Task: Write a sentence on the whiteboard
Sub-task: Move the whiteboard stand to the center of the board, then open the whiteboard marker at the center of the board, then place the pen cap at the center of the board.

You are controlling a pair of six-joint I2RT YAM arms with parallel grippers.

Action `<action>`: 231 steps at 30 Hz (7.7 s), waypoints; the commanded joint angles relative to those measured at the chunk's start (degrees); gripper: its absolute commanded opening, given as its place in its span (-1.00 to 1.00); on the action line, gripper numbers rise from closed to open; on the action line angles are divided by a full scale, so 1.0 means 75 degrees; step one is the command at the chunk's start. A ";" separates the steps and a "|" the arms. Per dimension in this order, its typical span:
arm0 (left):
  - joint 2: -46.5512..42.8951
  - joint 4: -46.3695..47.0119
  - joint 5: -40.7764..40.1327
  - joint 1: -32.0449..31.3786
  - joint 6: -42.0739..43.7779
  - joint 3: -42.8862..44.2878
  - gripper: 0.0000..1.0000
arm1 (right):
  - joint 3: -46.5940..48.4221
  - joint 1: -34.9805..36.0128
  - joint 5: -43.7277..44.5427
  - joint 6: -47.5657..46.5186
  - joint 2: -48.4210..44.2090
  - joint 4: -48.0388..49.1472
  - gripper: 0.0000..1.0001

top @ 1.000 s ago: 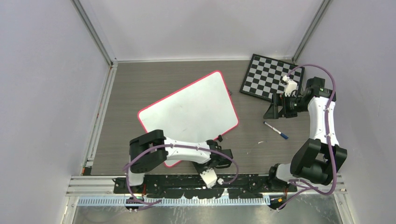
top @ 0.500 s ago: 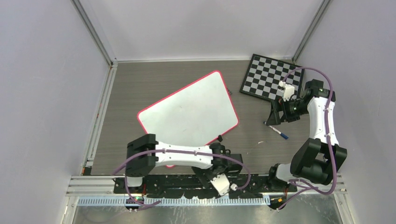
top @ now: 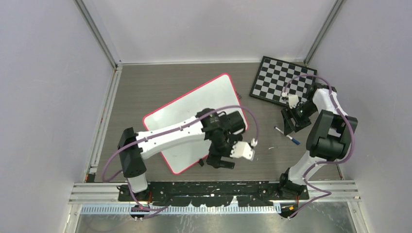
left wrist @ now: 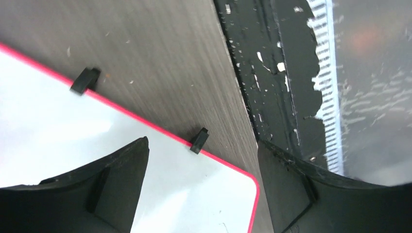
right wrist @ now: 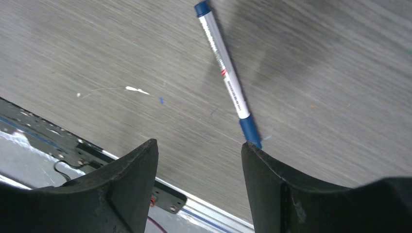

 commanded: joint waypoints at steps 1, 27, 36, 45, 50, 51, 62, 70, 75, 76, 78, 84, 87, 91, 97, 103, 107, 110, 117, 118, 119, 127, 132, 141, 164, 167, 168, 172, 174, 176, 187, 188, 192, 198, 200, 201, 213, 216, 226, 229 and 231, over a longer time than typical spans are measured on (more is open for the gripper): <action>-0.0612 0.0369 0.0954 0.0756 -0.1560 0.0529 0.68 | 0.0585 0.0459 0.0997 -0.0419 0.0659 0.0031 0.34; -0.2999 0.2476 0.0649 0.4498 -0.4662 0.0947 0.99 | 0.0498 0.2142 0.2014 -0.0036 0.2268 0.0974 -0.41; -0.3124 0.2867 -0.0750 0.4504 -0.4990 0.0383 0.99 | 0.1137 0.2082 0.0918 0.0643 0.1219 0.0265 -0.99; -0.2790 0.2924 -0.0373 0.4500 -0.5113 0.0892 0.99 | 0.3209 0.2035 -0.1536 0.2623 -0.0524 -0.0250 -0.99; -0.2526 0.2817 0.0103 0.4504 -0.5171 0.1189 0.99 | 0.3874 0.2031 -0.2866 0.4444 -0.1272 0.0479 -0.99; -0.2489 0.2831 0.0247 0.4505 -0.5165 0.1209 0.99 | 0.3849 0.2034 -0.3227 0.5044 -0.1482 0.0900 -1.00; -0.1780 0.4330 0.2225 0.4494 -0.6698 0.1124 0.93 | 0.1485 0.2183 -0.4341 1.2270 -0.3504 0.8122 -0.99; -0.1588 0.6557 0.3590 0.4500 -0.8408 0.0518 0.59 | 0.1866 0.3024 -0.3742 1.2396 -0.3563 0.7546 -1.00; -0.1483 0.6550 0.3773 0.4491 -0.8552 0.0568 0.51 | 0.1854 0.3354 -0.3551 1.2301 -0.3612 0.7170 -0.99; -0.1494 0.6588 0.3783 0.4485 -0.8554 0.0532 0.48 | 0.1860 0.3381 -0.3517 1.2290 -0.3623 0.7080 -0.99; -0.1511 0.6583 0.3795 0.4436 -0.8475 0.0509 0.41 | 0.1910 0.3473 -0.3410 1.2220 -0.3619 0.6917 -1.00; -0.1439 0.6524 0.3706 0.4407 -0.8370 0.0629 -0.20 | 0.1982 0.3611 -0.3380 1.2295 -0.3532 0.6808 -0.99; -0.1419 0.6729 0.3858 0.4402 -0.8537 0.0485 -0.42 | 0.1881 0.3657 -0.3397 1.2356 -0.3496 0.6881 -0.99; -0.1345 0.7091 0.4032 0.4400 -0.8789 0.0345 -0.33 | 0.1647 0.3766 -0.3500 1.2459 -0.3468 0.7045 -0.99; -0.0919 0.7102 0.3996 0.4406 -0.8909 0.0855 -0.61 | 0.1781 0.3811 -0.3495 1.2319 -0.3382 0.6859 -0.99; -0.0991 0.6423 0.4065 0.4478 -0.8390 0.0974 -1.00 | 0.1794 0.3805 -0.4043 1.1768 -0.3470 0.6626 -0.42; -0.1178 0.4735 0.4840 0.4615 -0.6279 0.1034 -1.00 | 0.2273 0.3744 -0.5313 1.0453 -0.3346 0.5342 0.42; -0.1360 0.2900 0.5059 0.4665 -0.4011 0.1162 -1.00 | 0.2778 0.3701 -0.6074 0.9138 -0.3138 0.3619 0.63; -0.1012 0.0797 0.5403 0.4631 -0.2530 0.1547 -1.00 | 0.3599 0.3886 -0.5851 0.6523 -0.2864 0.0474 0.79; -0.0988 0.0743 0.5466 0.4622 -0.2461 0.1545 -1.00 | 0.3589 0.3961 -0.5742 0.6395 -0.2860 0.0323 0.74; -0.0981 0.0721 0.5481 0.4594 -0.2407 0.1526 -1.00 | 0.3558 0.4026 -0.5651 0.6255 -0.2842 0.0212 0.67; -0.0911 0.0452 0.5453 0.4225 -0.2023 0.1346 -1.00 | 0.3177 0.4621 -0.5225 0.5988 -0.2886 0.0119 0.28; -0.0715 0.0305 0.5414 0.4142 -0.2113 0.1599 -1.00 | 0.3069 0.4945 -0.5170 0.6110 -0.2840 0.0336 0.18; -0.0525 0.0276 0.5411 0.4126 -0.2300 0.1741 -1.00 | 0.2942 0.5262 -0.5121 0.5913 -0.2863 0.0219 0.01; 0.0011 -0.1020 0.5370 0.3708 -0.1570 0.2762 -1.00 | 0.3208 0.5694 -0.4997 0.5424 -0.2664 -0.0251 -0.30; 0.0011 -0.0985 0.5322 0.3704 -0.1588 0.2769 -1.00 | 0.3216 0.5685 -0.5035 0.5511 -0.2658 -0.0195 -0.28; 0.0011 -0.0966 0.5320 0.3704 -0.1613 0.2776 -1.00 | 0.3205 0.5693 -0.5050 0.5536 -0.2661 -0.0168 -0.32; 0.0012 -0.0791 0.5293 0.3704 -0.1865 0.2824 -1.00 | 0.3137 0.5705 -0.5115 0.5494 -0.2696 -0.0202 -0.43; 0.0011 -0.0706 0.5268 0.3704 -0.1946 0.2843 -1.00 | 0.3111 0.5728 -0.5104 0.5398 -0.2699 -0.0274 -0.39; 0.0023 -0.0654 0.5273 0.3703 -0.2002 0.2860 -1.00 | 0.3099 0.5760 -0.5093 0.5341 -0.2697 -0.0317 -0.34; 0.0006 -0.0621 0.5214 0.3715 -0.2053 0.2802 -1.00 | 0.3247 0.5858 -0.4999 0.5065 -0.2624 -0.0528 -0.66; -0.0020 -0.0619 0.5213 0.3716 -0.2051 0.2773 -1.00 | 0.3278 0.5858 -0.4963 0.5072 -0.2612 -0.0539 -0.78; -0.0211 -0.0632 0.5084 0.3725 -0.1936 0.2437 -1.00 | 0.3524 0.5847 -0.4602 0.5136 -0.2528 -0.0621 -0.99; -0.0767 -0.0576 0.4883 0.3835 -0.1717 0.1488 -1.00 | 0.4063 0.5524 -0.4282 0.5087 -0.2462 -0.0724 -1.00; -0.0971 -0.0532 0.4848 0.3915 -0.1667 0.1155 -1.00 | 0.4241 0.5249 -0.4424 0.5060 -0.2426 -0.0754 -0.99; -0.1046 -0.0526 0.4810 0.3965 -0.1641 0.1015 -1.00 | 0.4337 0.5082 -0.4505 0.5039 -0.2383 -0.0792 -1.00; -0.1994 0.0011 0.5423 0.5389 -0.2551 0.0687 -1.00 | 0.4649 0.3906 -0.4749 0.4648 -0.2199 -0.1150 -0.99; -0.2504 0.0986 0.5433 0.6577 -0.3933 0.0734 -1.00 | 0.4142 0.3956 -0.4613 0.4933 -0.2390 -0.0608 -0.99; -0.4233 0.1920 0.3167 1.0282 -0.6026 -0.0488 -1.00 | 0.3044 0.5775 -0.2965 0.5332 -0.2813 0.0882 -1.00; -0.4077 0.1430 0.2943 1.1400 -0.5962 -0.0806 -1.00 | 0.2839 0.6266 -0.2535 0.5309 -0.2810 0.1123 -0.99; -0.3738 0.0953 0.2684 1.1845 -0.5675 -0.0900 -1.00 | 0.2686 0.6622 -0.2192 0.5297 -0.2842 0.1330 -0.99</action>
